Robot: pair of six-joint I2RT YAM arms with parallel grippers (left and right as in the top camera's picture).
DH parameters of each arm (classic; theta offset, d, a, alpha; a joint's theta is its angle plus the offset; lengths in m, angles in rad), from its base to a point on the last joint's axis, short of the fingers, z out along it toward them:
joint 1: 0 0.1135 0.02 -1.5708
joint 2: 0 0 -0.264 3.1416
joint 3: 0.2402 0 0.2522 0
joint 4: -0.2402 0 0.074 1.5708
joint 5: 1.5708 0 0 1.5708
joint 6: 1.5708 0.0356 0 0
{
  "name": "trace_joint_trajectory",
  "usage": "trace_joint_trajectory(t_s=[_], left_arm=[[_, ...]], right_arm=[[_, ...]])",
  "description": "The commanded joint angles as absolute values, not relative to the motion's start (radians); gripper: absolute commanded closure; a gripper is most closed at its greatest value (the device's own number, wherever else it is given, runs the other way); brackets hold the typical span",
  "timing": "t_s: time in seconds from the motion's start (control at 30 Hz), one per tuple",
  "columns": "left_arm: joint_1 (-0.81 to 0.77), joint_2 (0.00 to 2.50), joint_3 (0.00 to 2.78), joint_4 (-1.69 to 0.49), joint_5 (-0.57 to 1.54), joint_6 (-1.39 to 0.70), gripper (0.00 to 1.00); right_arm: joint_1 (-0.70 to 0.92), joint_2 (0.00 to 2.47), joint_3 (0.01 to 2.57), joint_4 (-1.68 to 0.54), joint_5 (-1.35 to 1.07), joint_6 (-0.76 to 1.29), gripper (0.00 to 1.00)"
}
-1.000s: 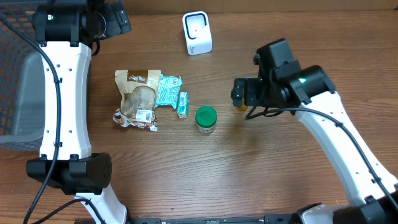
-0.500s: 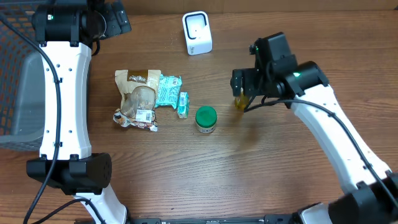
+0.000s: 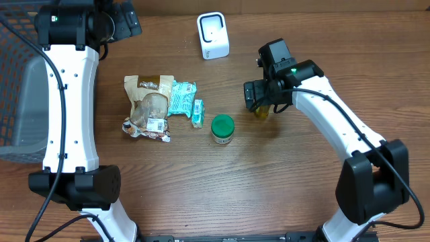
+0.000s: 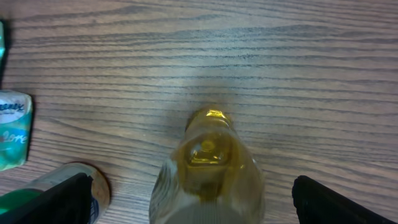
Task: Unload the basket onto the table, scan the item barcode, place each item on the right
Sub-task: 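Lower the right gripper over the yellow bottle cap to grasp it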
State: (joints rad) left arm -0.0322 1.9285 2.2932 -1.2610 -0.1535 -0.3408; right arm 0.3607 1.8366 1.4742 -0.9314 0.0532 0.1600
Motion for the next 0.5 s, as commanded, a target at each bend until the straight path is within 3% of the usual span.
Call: trace_joint_trajectory(t_s=[0.0, 0.07, 0.33, 0.47], left_arm=[[-0.033, 1.922, 2.312, -1.260, -0.156, -0.344, 0.00], [-0.033, 1.922, 2.312, -1.260, -0.156, -0.344, 0.01], [-0.033, 1.922, 2.312, -1.260, -0.156, -0.344, 0.01], [-0.033, 1.922, 2.312, -1.260, -0.156, -0.344, 0.00]], right_arm=[[0.361, 1.847, 1.483, -0.920, 0.063, 0.155, 0.00], [0.361, 1.847, 1.483, -0.921, 0.069, 0.155, 0.00], [0.360, 1.847, 1.481, -0.921, 0.086, 0.155, 0.18], [0.360, 1.847, 1.480, -0.921, 0.086, 0.155, 0.19]])
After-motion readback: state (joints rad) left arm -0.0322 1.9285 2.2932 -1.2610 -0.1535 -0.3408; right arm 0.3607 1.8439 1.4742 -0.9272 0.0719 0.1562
